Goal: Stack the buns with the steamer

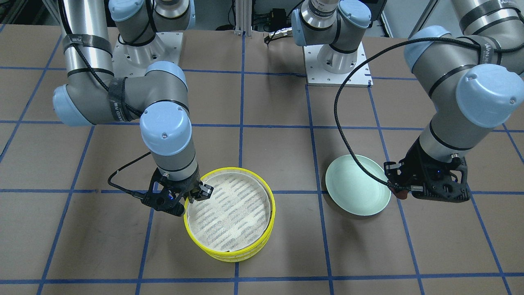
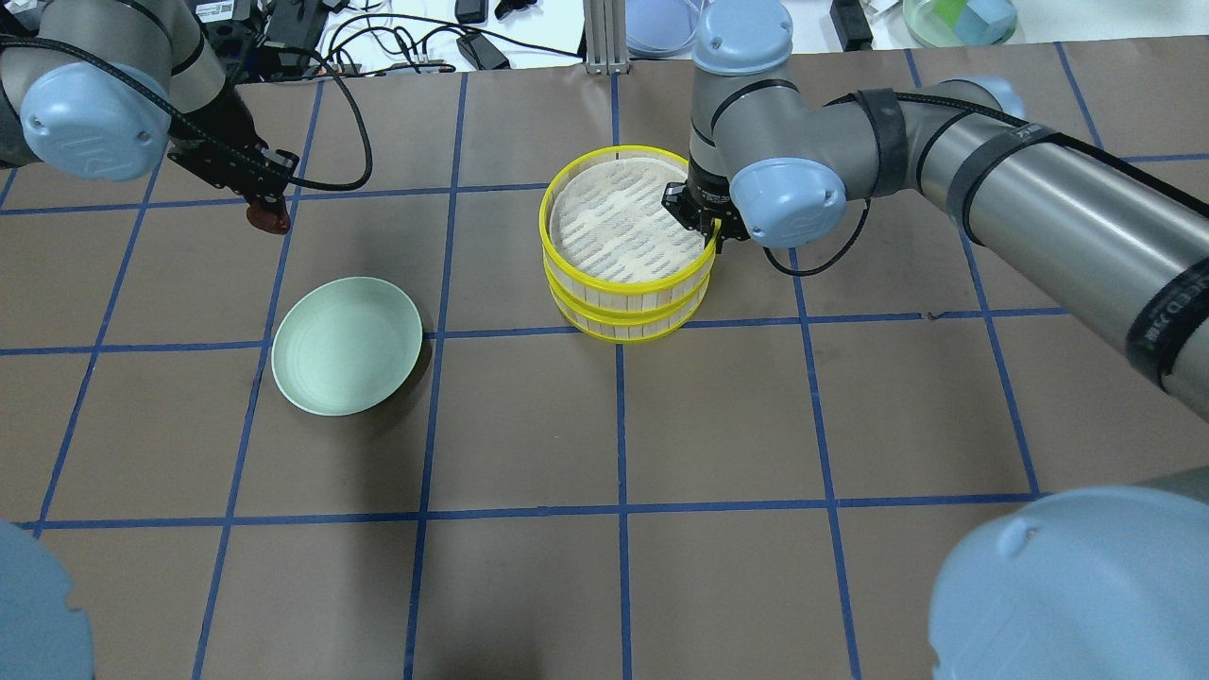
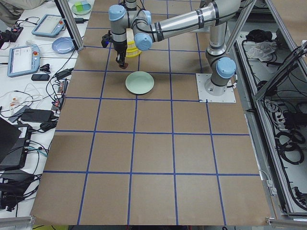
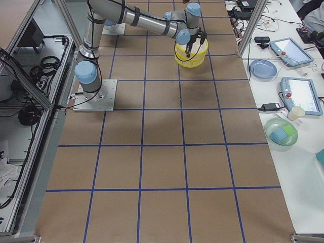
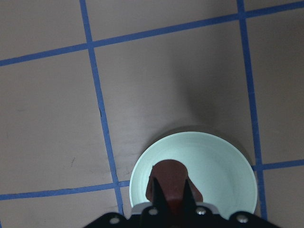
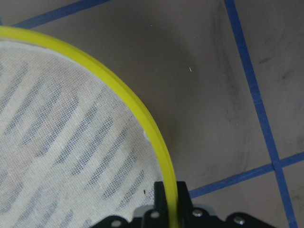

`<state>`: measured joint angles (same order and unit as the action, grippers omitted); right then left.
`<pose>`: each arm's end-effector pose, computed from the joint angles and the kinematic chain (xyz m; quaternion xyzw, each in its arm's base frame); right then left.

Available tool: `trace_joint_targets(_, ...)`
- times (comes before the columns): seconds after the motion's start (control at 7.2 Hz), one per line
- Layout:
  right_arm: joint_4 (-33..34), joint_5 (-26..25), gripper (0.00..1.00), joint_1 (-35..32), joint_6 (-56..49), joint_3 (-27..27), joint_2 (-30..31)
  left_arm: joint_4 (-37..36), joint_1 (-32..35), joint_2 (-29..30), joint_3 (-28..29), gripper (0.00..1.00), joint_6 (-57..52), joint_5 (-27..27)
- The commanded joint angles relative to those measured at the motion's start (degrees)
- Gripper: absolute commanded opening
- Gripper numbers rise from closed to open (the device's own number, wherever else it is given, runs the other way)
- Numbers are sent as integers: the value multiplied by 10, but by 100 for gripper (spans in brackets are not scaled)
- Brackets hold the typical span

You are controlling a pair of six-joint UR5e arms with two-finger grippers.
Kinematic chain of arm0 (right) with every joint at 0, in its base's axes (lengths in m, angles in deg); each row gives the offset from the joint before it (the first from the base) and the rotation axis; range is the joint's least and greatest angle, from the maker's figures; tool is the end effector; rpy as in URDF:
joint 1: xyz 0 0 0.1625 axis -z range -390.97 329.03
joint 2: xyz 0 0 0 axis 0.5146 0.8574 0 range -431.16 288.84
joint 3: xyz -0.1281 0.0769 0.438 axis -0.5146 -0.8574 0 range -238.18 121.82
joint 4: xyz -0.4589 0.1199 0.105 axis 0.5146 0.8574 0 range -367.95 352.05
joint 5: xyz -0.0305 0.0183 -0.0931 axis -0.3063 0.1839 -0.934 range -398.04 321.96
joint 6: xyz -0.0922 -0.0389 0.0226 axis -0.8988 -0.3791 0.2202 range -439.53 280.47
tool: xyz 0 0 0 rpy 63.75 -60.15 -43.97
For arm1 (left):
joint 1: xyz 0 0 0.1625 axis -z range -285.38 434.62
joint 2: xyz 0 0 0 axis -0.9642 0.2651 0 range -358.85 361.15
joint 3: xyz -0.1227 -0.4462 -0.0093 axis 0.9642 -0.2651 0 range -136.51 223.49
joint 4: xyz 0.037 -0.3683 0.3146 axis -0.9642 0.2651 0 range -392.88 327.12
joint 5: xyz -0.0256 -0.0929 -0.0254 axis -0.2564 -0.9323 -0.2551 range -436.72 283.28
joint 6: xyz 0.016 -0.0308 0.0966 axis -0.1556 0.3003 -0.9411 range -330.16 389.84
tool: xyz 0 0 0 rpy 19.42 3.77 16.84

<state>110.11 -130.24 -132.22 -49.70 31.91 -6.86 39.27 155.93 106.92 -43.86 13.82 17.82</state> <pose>0.2683 -0.6858 0.2778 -0.1618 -0.9864 0.0253 0.0110 -0.0196 -0.6995 0.4082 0.0621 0.9964 -0.0318 0.0475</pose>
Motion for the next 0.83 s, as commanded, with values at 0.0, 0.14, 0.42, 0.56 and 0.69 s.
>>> trace_joint_targets(0.0,0,1,0,0,0,0,4,-21,26,-8,1,0,64,-2)
trace_joint_targets(0.14,1,1,0,-3,0,0,4,-35,38,-7,1,0,89,-6)
trace_joint_targets(0.42,0,1,0,-3,0,-1,3,-51,56,-4,0,0,143,-18)
trace_joint_targets(0.56,2,0,1,-3,0,-1,-1,-57,61,-3,0,0,147,-18)
trace_joint_targets(0.69,2,1,32,-3,1,-1,2,-59,69,0,0,0,164,-18)
